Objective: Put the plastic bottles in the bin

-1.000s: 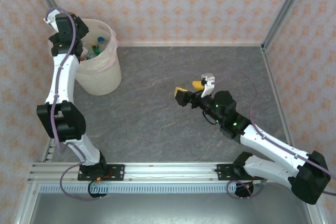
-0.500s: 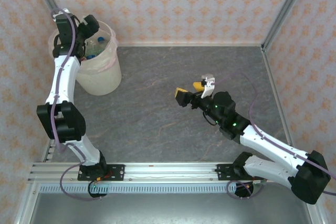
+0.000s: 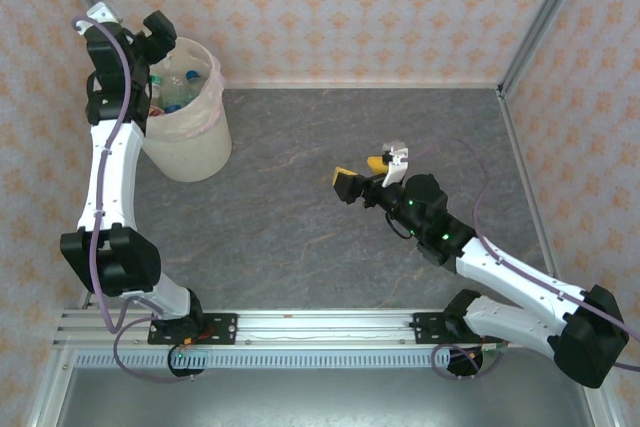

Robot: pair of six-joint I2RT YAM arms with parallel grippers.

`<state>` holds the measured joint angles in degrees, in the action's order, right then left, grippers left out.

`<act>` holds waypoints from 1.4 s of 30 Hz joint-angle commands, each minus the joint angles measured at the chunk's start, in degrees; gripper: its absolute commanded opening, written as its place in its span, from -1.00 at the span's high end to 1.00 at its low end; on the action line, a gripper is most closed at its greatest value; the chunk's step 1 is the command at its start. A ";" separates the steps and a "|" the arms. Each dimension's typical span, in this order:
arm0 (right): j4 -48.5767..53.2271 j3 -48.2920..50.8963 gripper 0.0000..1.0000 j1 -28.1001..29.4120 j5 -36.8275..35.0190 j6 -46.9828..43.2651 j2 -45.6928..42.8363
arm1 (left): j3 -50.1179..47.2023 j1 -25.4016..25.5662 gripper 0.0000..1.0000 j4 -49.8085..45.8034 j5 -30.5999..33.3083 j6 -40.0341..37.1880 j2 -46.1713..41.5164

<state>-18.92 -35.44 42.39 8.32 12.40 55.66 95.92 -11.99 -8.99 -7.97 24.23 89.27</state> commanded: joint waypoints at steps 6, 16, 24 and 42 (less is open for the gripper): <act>-0.41 -0.21 -0.99 0.24 -0.51 0.77 -0.55 | 7.46 0.26 -0.98 0.64 -4.06 1.74 7.51; 1.88 -1.61 -0.99 0.24 -1.43 0.51 0.04 | 21.00 0.26 -0.98 -0.87 2.04 -0.22 19.69; 3.27 -2.40 -0.99 0.24 -2.44 -0.16 1.28 | 22.82 0.71 -0.98 0.49 -7.70 -0.20 24.72; 1.60 -1.32 -0.99 0.24 -0.86 0.69 0.20 | 2.86 3.90 -0.98 5.03 -9.21 1.31 5.37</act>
<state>-16.32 -35.68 42.39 7.88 12.67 58.15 100.07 -8.64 -6.11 -16.56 24.23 96.86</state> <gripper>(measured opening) 0.996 0.991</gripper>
